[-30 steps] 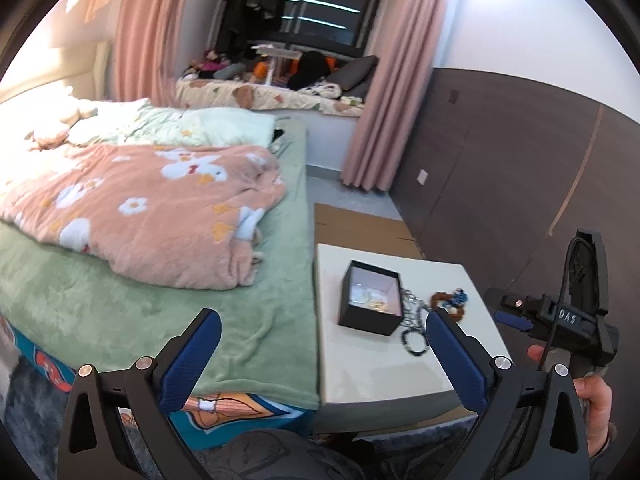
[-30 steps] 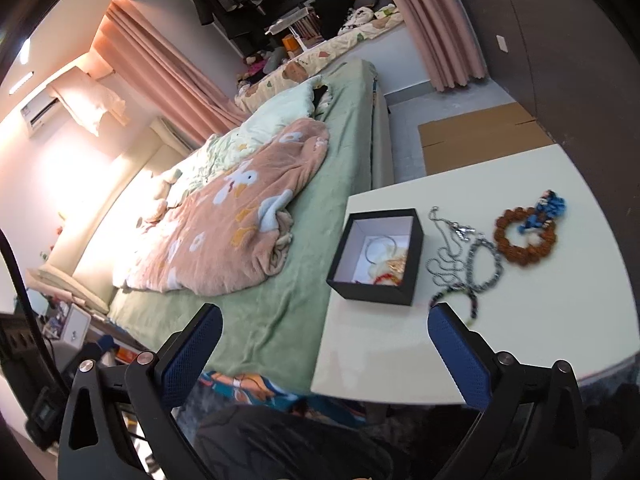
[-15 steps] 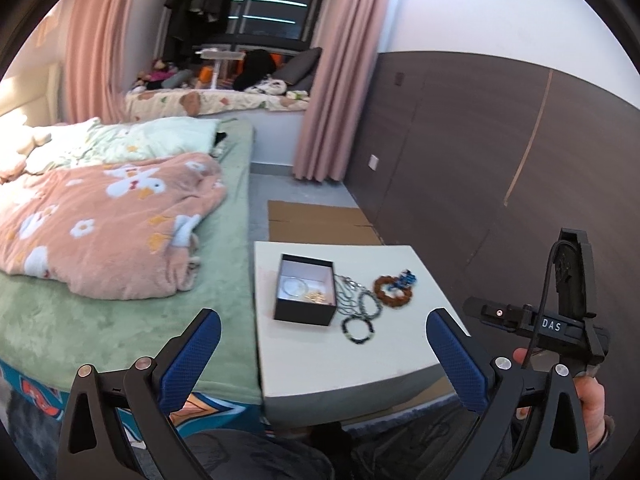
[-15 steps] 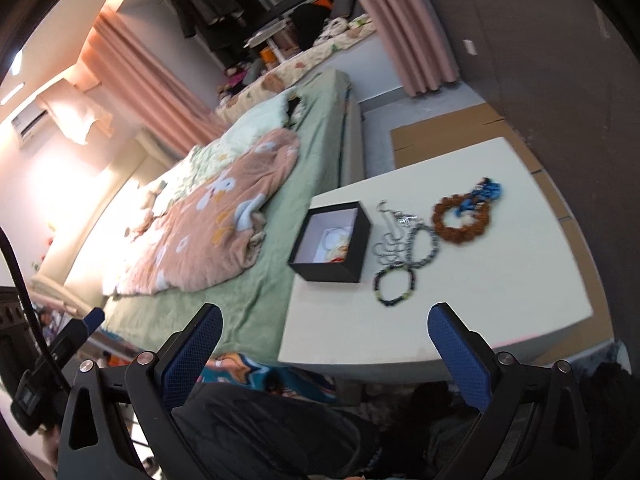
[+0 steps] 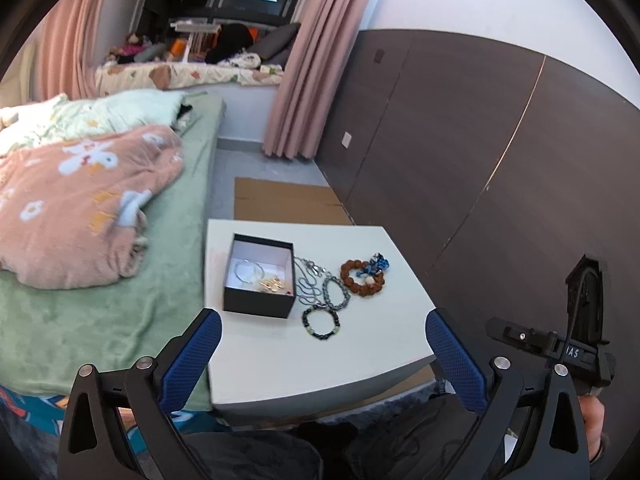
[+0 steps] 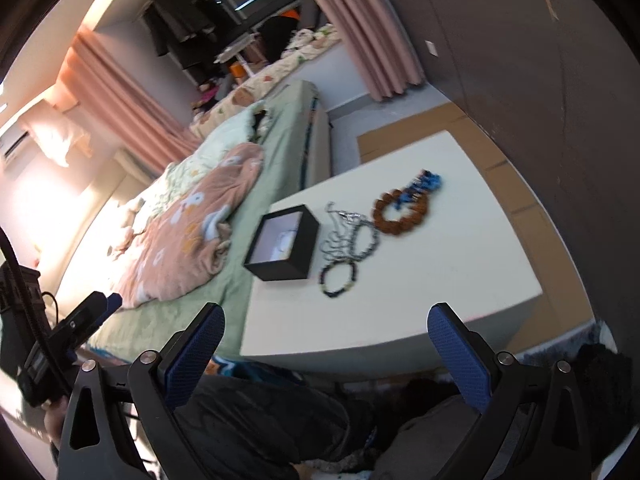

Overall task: Organize jewelry
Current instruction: 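Grasp the black-and-green bead bracelet with the left gripper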

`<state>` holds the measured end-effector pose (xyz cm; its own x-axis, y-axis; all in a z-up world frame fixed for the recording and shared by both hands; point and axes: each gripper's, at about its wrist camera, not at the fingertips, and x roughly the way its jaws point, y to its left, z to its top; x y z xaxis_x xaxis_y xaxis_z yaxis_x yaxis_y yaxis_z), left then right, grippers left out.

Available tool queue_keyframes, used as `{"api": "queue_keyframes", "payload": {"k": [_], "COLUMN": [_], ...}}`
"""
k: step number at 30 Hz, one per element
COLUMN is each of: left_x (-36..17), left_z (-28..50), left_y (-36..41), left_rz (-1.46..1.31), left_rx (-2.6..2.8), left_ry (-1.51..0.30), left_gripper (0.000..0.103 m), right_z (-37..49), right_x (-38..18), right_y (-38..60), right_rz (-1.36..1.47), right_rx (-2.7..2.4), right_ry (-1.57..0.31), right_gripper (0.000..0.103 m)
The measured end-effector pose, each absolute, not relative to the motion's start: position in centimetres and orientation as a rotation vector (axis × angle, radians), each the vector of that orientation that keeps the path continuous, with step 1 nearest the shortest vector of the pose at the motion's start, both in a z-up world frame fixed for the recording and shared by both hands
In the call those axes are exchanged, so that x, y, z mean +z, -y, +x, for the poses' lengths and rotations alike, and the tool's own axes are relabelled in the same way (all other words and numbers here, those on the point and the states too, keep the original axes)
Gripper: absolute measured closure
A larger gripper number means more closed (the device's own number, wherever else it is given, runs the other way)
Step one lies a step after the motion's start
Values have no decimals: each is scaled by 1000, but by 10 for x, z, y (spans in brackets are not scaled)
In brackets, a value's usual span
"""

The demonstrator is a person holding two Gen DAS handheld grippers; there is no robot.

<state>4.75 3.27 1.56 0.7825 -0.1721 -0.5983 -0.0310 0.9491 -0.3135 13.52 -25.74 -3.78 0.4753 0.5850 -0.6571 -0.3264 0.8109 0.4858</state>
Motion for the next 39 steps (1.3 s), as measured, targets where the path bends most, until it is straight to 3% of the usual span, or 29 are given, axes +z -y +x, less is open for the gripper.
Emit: {"api": "queue_keyframes", "payload": {"k": [7,10,18,27,33,36,39], "left_x": [-21,-40,-94,-140,-158,-169,-177], "left_z": [92,108,150,182,203,216,221], "left_y": [-11,-2,21,33,31,31,29], "left_rz": [-298,-287,-228,-190,-183,-151,-151], "left_rx": [-105,-103,-95,-72,-38,11,36], "left_ry": [-763,-809,-920,-1003,-1026,-1049,-1058], "left_gripper": [25,35,47,56,57,68,69], "right_z": [157,172,198,215,229,236,240], "right_x": [-63,-75,-110,-138,-143,-149,-151], "right_y": [273,275,276,280,278,271,264], "right_rz": [329,337,381,398,405,401,391], "right_rx": [536,536,558,540,545,556,561], "right_ry": [-935,-948,-989,-1026,-1034,-1055,-1058], "right_gripper": [2,14,31,42,43,47,48]}}
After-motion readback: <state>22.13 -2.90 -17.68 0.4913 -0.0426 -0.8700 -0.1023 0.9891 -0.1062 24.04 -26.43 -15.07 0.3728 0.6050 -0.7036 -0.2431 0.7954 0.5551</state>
